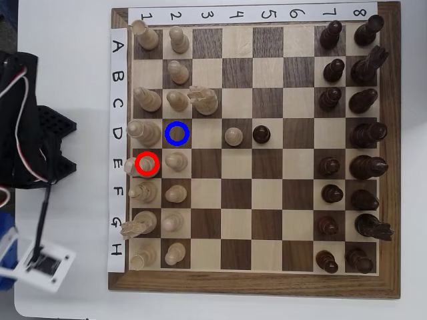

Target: Move the piece to destination

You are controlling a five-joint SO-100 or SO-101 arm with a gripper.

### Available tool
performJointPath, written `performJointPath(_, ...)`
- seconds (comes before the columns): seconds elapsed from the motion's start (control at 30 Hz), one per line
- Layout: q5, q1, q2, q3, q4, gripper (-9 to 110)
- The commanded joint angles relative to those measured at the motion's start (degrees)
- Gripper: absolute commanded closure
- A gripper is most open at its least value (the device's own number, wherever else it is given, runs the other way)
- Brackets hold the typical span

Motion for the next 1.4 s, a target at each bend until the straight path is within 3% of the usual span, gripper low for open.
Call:
performJointPath(0.0, 18.0, -6.3, -17.5, -39.7, 4.7, 94)
performJointPath(0.13, 33.7, -11.0, -26.4, -58.1, 12.6, 101)
performJointPath(0.3, 50.9, -17.1, -35.3, -77.2, 19.2, 100)
performJointPath(0.43, 64.8, -22.1, -41.7, -90.6, 28.2, 94)
performJointPath(0.6, 70.2, -30.2, -45.3, -99.4, 36.1, 81)
performJointPath(0.77, 72.1, -36.8, -45.3, -96.9, 39.8, 89)
performJointPath(0.87, 71.1, -39.8, -45.1, -94.2, 39.9, 101)
performJointPath(1.0, 72.1, -44.7, -44.3, -90.6, 39.9, 101)
performJointPath(1.1, 82.8, -49.1, -43.2, -86.5, 39.9, 101)
performJointPath(1.2, 84.6, -51.9, -41.8, -82.2, 39.9, 101)
performJointPath(1.37, 89.2, -58.2, -40.3, -78.5, 39.8, 80)
